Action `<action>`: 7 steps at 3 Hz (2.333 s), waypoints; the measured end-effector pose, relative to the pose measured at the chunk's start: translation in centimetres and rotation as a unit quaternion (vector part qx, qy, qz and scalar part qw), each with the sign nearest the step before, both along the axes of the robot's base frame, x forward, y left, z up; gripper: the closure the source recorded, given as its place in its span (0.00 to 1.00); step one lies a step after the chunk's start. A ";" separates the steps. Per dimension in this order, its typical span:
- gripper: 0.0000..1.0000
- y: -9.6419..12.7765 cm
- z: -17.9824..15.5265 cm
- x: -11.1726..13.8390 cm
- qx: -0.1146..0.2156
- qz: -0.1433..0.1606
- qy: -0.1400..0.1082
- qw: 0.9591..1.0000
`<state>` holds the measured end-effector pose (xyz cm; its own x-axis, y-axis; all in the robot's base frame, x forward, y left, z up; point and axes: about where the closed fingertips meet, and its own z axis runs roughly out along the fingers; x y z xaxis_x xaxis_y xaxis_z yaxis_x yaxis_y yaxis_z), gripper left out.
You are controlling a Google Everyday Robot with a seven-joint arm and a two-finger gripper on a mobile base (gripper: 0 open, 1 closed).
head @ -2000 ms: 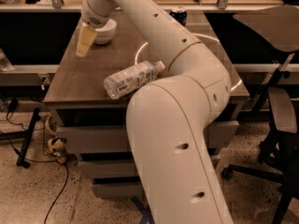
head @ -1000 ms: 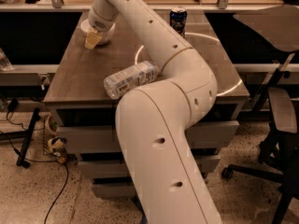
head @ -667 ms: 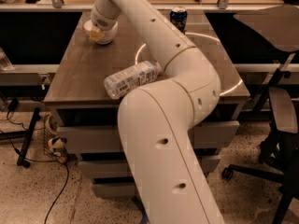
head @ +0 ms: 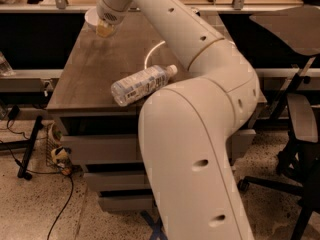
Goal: Move white bowl near blue plastic bottle
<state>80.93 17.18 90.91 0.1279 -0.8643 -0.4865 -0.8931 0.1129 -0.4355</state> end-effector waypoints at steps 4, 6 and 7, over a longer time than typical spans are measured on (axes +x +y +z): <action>1.00 -17.3 3.3 -10.4 -0.049 -0.014 0.004 0.999; 1.00 -26.1 0.3 -13.4 -0.067 -0.015 0.032 0.997; 1.00 -27.9 -1.1 -14.5 -0.076 -0.008 0.046 0.996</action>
Offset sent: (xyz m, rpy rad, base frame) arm -0.0907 -0.1116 0.0360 -0.1384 -0.0444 -0.0258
